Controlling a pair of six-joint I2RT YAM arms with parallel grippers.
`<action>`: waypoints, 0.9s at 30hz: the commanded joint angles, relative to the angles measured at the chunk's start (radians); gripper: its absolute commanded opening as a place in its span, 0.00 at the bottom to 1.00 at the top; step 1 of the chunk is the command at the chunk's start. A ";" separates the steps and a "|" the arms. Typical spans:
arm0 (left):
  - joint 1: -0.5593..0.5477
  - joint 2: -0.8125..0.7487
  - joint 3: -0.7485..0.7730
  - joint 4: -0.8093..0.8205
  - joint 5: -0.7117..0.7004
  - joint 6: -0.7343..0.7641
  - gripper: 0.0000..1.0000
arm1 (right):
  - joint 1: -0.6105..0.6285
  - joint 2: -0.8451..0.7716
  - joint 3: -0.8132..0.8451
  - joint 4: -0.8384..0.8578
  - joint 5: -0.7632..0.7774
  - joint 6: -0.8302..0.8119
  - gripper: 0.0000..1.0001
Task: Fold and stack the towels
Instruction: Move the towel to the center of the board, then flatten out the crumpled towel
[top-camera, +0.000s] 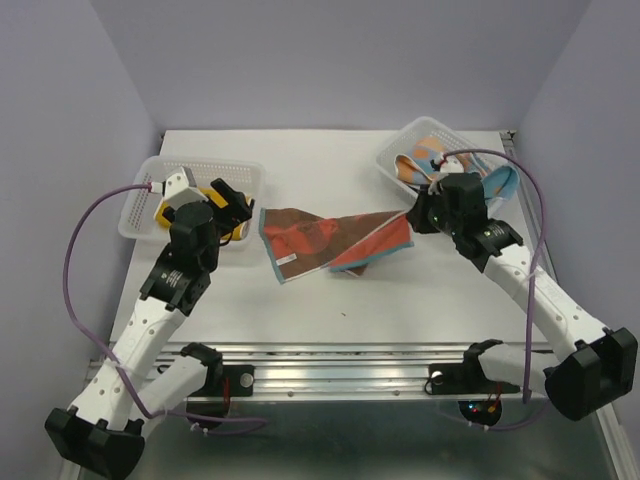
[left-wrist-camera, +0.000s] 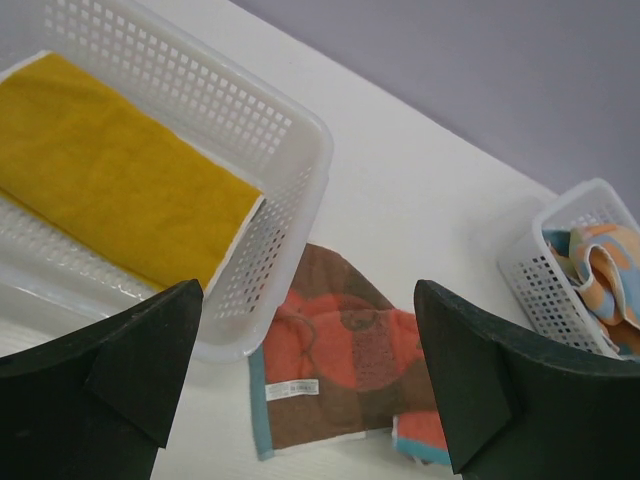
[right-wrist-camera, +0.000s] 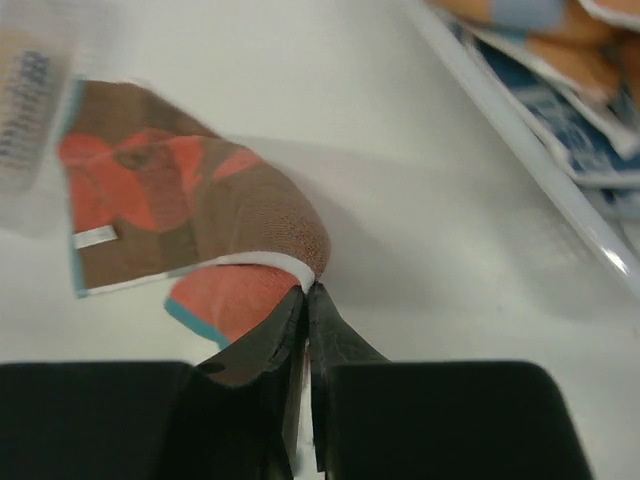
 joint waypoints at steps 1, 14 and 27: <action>-0.007 0.025 -0.008 0.029 -0.001 -0.006 0.99 | -0.125 -0.147 -0.165 0.011 0.140 0.081 0.13; -0.007 0.117 -0.034 0.061 0.096 -0.026 0.99 | 0.173 0.030 -0.110 0.004 0.110 0.090 1.00; -0.010 0.039 -0.092 0.021 0.102 -0.075 0.99 | 0.479 0.687 0.220 0.225 -0.002 0.043 1.00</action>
